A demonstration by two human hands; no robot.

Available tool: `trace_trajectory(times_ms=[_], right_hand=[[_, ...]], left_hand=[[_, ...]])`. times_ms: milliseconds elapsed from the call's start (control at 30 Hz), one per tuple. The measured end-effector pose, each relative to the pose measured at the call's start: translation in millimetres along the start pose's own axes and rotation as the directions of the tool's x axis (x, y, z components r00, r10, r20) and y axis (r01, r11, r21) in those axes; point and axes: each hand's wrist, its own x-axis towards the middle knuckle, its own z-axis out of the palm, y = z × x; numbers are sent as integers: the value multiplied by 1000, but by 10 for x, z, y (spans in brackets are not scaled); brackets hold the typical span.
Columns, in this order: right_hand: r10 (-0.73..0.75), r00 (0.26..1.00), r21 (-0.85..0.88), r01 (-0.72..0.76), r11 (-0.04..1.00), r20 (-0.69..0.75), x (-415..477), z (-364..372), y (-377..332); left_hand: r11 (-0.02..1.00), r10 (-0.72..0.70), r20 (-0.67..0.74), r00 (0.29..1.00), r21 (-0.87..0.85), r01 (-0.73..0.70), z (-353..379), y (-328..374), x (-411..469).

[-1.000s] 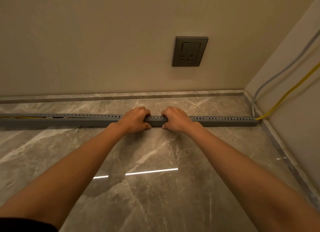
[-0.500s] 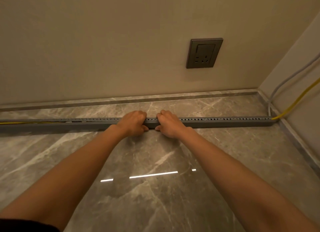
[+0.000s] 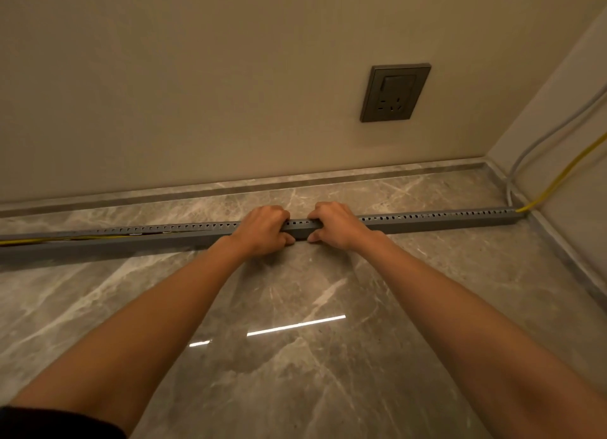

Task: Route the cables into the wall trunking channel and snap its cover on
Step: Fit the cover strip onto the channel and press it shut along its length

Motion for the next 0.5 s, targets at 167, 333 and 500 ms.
trace_trajectory(times_ms=[167, 333, 500], right_hand=[[18, 999, 93, -22, 995, 48, 3, 28, -9], [46, 999, 115, -46, 992, 8, 41, 53, -61], [48, 999, 84, -47, 995, -8, 60, 47, -81]], left_hand=[[978, -41, 28, 999, -204, 46, -72, -207, -55], [990, -73, -15, 997, -123, 70, -49, -250, -72], [992, -81, -54, 995, -103, 75, -33, -222, -70]])
